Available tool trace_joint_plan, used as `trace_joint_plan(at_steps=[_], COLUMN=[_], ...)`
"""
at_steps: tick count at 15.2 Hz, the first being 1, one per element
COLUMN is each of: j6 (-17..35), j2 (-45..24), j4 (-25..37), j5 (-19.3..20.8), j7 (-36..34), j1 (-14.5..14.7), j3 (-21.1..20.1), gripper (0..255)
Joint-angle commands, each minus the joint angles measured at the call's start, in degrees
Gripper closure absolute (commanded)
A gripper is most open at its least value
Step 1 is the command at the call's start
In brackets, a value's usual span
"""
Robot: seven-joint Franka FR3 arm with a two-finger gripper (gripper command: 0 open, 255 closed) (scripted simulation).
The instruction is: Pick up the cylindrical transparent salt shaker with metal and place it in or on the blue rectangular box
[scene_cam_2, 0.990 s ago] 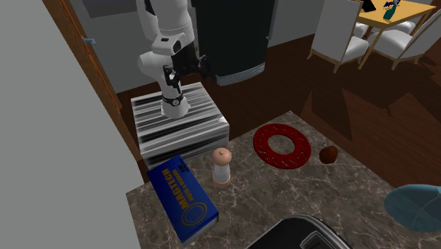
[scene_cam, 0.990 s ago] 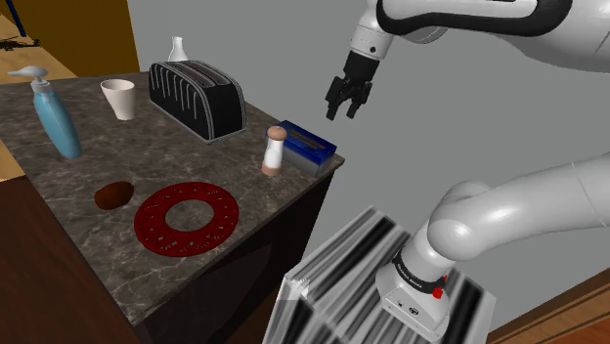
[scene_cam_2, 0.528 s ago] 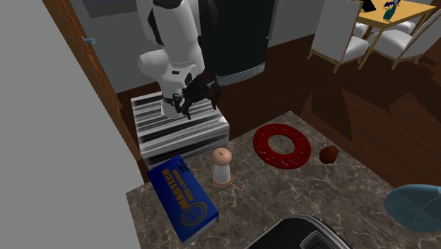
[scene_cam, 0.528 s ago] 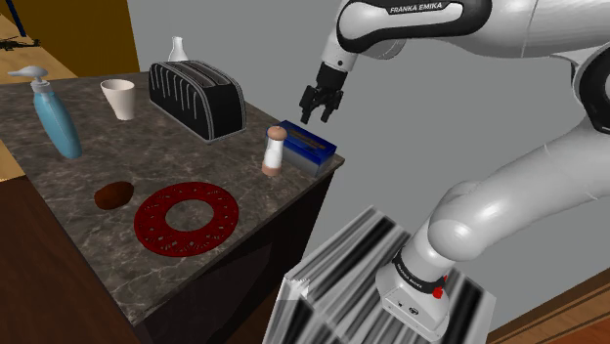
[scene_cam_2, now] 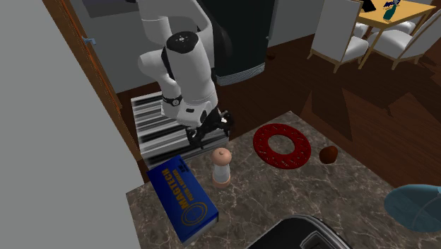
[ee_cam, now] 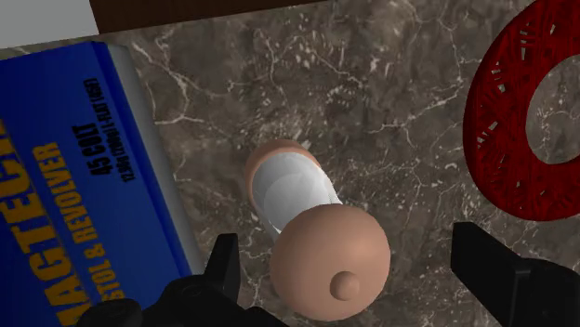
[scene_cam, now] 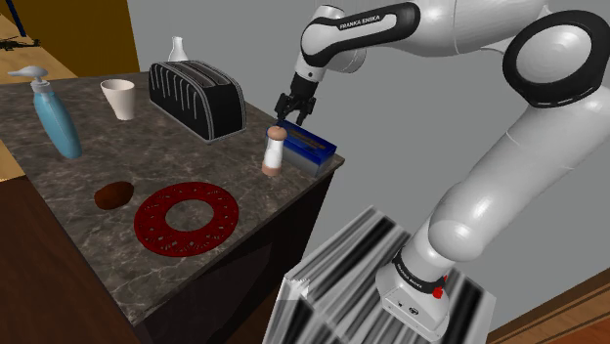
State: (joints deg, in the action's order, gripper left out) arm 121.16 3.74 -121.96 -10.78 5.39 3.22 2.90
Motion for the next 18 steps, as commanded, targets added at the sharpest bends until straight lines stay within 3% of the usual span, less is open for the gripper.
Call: trace_joint_plan(at_steps=[1,9,17,18], j6=[1.6,7.0,7.0,7.0], j2=[-3.5,-6.3,-6.3,-6.3], j4=[2.3,-0.3,-0.3,-0.3], j5=[-0.8,-1.7,-1.7,-1.7], j7=[0.8,1.4,1.4,1.4], j1=[0.1,0.6,0.6,0.6], j3=[0.0,-0.5,-0.5,-0.5], gripper=[0,0,0,255])
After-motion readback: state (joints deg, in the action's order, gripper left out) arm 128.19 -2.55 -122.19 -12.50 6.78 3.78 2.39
